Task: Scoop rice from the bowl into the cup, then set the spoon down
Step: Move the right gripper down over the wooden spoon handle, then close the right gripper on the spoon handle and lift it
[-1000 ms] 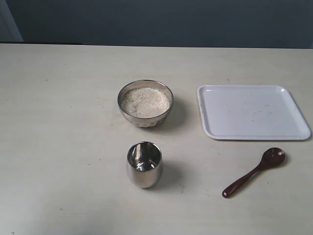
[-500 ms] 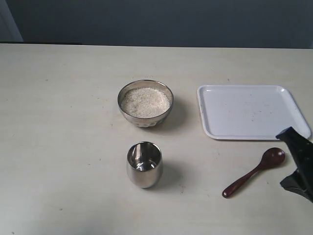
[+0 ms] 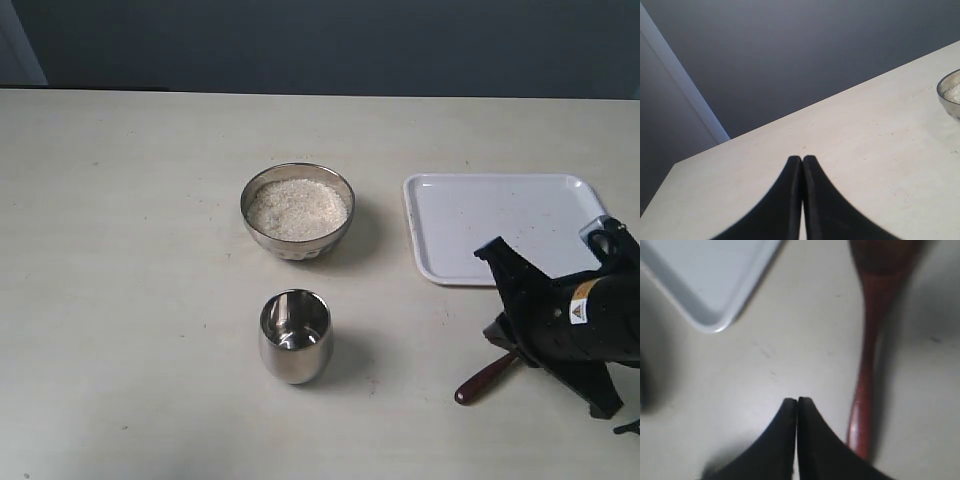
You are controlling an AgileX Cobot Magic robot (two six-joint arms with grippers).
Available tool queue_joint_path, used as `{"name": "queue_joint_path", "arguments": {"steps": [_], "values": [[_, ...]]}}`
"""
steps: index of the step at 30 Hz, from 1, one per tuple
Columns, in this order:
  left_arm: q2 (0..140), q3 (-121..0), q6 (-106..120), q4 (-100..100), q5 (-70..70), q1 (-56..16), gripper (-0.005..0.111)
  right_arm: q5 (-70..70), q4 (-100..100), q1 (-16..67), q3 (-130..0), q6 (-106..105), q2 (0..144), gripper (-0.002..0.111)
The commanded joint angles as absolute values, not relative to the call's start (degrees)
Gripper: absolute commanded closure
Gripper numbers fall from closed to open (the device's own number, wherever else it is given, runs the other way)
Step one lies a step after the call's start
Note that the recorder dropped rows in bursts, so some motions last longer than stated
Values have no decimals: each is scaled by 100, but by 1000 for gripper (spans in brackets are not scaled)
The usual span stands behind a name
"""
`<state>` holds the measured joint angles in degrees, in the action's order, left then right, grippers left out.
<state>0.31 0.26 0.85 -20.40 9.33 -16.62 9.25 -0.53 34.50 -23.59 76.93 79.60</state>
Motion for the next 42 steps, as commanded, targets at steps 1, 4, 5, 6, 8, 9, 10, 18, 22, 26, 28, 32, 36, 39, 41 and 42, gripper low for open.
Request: {"name": "queue_joint_path", "arguments": {"steps": [1, 4, 5, 6, 8, 9, 10, 18, 22, 26, 28, 32, 36, 39, 41, 42], "values": [[0, 0, 45, -2037, 899, -1665, 106, 137, -257, 3546, -2397, 7640, 7975, 92], [0, 0, 45, -2037, 899, -1665, 106, 117, -288, 3546, -2397, 7655, 7962, 74], [0, 0, 45, -2037, 899, -1665, 106, 140, -288, 3546, -2397, 7655, 7962, 67], [0, 0, 45, -2037, 899, -1665, 106, 199, -276, 3546, -2397, 7655, 7953, 62], [0, 0, 45, -2037, 899, -1665, 106, 444, -187, 3546, -2397, 7655, 7897, 55], [0, 0, 45, -2037, 899, -1665, 106, 704, -87, 3546, -2397, 7655, 7835, 54], [0, 0, 45, -2037, 899, -1665, 106, 1041, 40, 3546, -2411, 7655, 7769, 54], [0, 0, 45, -2037, 899, -1665, 106, 2586, 182, 3546, -2808, 7221, 7467, 58], [0, 0, 45, -2037, 899, -1665, 106, 2873, 221, 3546, -2951, 7098, 7757, 58], [0, 0, 45, -2037, 899, -1665, 106, 2715, 598, 3546, -2951, 6899, 8121, 58], [0, 0, 45, -2037, 899, -1665, 106, 2571, 750, 3546, -2951, 6899, 8308, 58], [0, 0, 45, -2037, 899, -1665, 106, 2534, 957, 3546, -2951, 6747, 8651, 58], [0, 0, 45, -2037, 899, -1665, 106, 2352, 1165, 3546, -2951, 6617, 8755, 58], [0, 0, 45, -2037, 899, -1665, 106, 2243, 1190, 3546, -2951, 6617, 8764, 58], [0, 0, 45, -2037, 899, -1665, 106, 2242, 1172, 3546, -2951, 6617, 8778, 58], [0, 0, 45, -2037, 899, -1665, 106, 2255, 1166, 3546, -2951, 6617, 8806, 58]]}}
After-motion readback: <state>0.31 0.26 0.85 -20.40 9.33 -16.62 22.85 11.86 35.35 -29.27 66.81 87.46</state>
